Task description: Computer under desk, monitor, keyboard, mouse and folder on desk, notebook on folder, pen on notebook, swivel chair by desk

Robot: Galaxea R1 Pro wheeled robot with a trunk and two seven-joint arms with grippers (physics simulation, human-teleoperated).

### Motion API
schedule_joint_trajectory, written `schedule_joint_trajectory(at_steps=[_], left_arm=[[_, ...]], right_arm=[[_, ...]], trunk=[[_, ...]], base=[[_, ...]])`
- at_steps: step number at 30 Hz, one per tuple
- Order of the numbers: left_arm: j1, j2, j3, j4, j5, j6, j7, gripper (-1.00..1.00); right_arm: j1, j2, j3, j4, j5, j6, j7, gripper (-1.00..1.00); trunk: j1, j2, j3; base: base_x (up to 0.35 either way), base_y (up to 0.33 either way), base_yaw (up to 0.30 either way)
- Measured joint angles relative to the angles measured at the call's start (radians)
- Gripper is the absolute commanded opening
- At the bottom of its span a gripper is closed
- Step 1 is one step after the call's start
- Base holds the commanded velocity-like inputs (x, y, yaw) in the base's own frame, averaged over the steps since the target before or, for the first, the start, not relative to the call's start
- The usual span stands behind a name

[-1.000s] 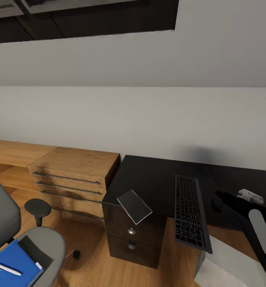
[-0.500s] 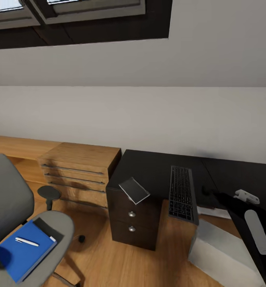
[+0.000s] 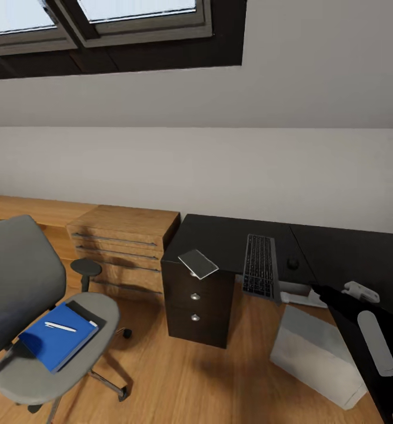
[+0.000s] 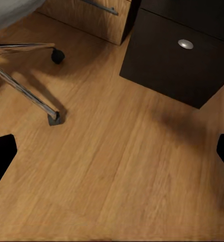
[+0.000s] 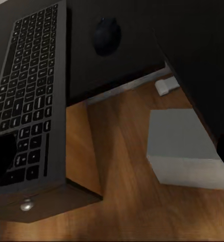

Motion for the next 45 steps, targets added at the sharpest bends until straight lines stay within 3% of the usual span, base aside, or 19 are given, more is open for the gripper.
schedule_joint_trajectory(at_steps=[16,25,38,45], left_arm=[[0.000,0.000,0.001,-0.001,0.001,0.040,-0.002,1.00],[0.000,0.000,0.000,0.000,0.000,0.040,-0.001,1.00],[0.000,-0.001,-0.002,0.001,-0.002,0.042,0.000,1.00],[0.000,-0.002,-0.003,0.002,-0.002,0.043,0.000,1.00]], right_arm=[[0.000,0.003,0.003,0.041,-0.004,-0.027,0.007,1.00],[0.000,0.004,0.004,0.042,-0.005,-0.028,0.008,1.00],[0.001,0.006,0.004,0.041,-0.003,-0.030,0.004,1.00],[0.040,0.079,0.003,-0.010,0.013,-0.090,0.000,1.00]], trunk=[[0.000,0.000,0.000],[-0.001,0.000,0.000],[-0.001,0.000,0.000],[-0.001,0.000,0.000]], base=[[-0.265,0.182,0.000],[-0.058,0.281,0.000],[-0.004,0.039,0.000],[0.000,0.002,0.000]])
